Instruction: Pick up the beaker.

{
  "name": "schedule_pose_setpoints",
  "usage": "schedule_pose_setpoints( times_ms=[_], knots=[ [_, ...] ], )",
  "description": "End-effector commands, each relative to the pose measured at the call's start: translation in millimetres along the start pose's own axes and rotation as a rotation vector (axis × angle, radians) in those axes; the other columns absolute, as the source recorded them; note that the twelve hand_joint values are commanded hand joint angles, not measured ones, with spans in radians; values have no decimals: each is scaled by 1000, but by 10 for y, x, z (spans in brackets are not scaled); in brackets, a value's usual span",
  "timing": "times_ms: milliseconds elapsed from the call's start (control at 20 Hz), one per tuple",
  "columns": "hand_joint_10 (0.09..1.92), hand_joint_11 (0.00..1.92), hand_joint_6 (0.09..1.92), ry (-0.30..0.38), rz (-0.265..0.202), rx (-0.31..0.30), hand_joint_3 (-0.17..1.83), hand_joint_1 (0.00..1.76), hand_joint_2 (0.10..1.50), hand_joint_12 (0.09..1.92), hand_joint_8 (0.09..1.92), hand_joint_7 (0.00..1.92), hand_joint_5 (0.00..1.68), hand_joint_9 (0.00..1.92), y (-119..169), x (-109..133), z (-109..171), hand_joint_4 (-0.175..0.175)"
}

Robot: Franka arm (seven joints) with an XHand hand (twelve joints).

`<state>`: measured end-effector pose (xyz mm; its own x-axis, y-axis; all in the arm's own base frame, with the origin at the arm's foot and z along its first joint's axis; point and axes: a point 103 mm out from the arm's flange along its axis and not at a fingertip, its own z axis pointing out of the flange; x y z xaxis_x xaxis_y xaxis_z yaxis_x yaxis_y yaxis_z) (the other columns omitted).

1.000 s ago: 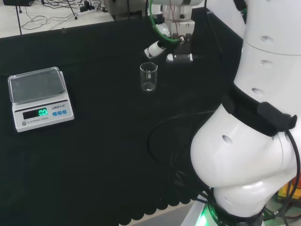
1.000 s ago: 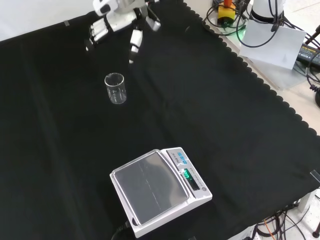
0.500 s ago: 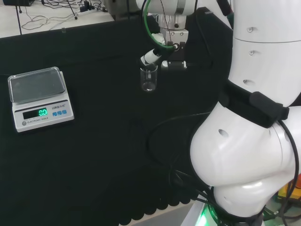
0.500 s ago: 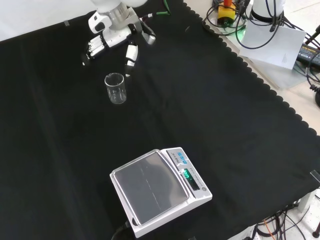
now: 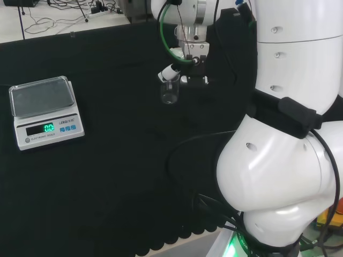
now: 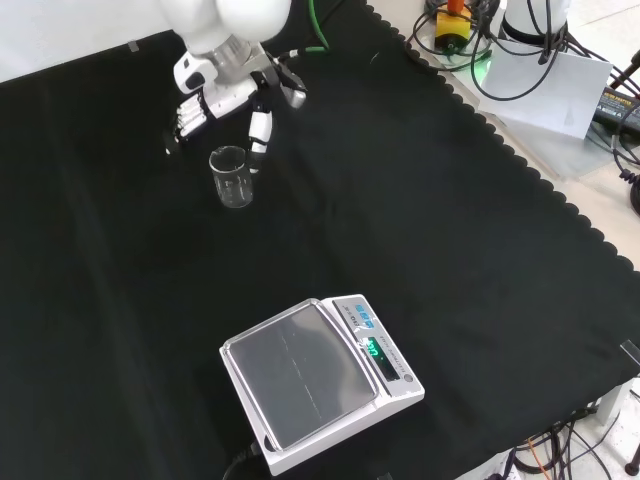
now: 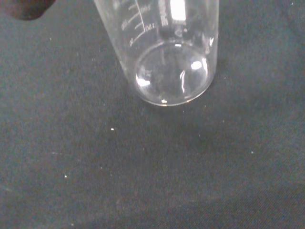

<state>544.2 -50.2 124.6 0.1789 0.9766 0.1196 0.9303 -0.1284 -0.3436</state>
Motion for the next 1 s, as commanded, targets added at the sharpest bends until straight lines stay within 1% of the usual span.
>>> schedule_pose_setpoints(
  times_ms=[50, 450, 600, 750, 900, 950, 1000],
  knots=[
    [865, 0, 87, -6, 6, 33, 134, 587, 772, 1158, 339, 0, 0, 37, 83, 44, 127, 37],
    [863, 0, 87, -30, 13, 68, 130, 590, 770, 1152, 323, 0, 0, 28, 164, 84, 245, 42],
    [866, 0, 87, -35, 16, 75, 129, 638, 772, 1146, 347, 0, 23, 26, 183, 109, 275, 41],
    [871, 0, 87, -45, 21, 69, 142, 720, 780, 1210, 441, 0, 87, 51, 199, 149, 284, 43],
    [867, 0, 87, -62, 35, 52, 196, 816, 778, 1380, 587, 12, 202, 140, 213, 178, 293, 48],
    [855, 29, 87, -68, 43, 43, 266, 866, 761, 1441, 644, 51, 262, 210, 213, 179, 294, 47],
    [833, 134, 87, -67, 50, 38, 378, 927, 736, 1458, 708, 129, 342, 315, 215, 174, 296, 45]
  ],
)
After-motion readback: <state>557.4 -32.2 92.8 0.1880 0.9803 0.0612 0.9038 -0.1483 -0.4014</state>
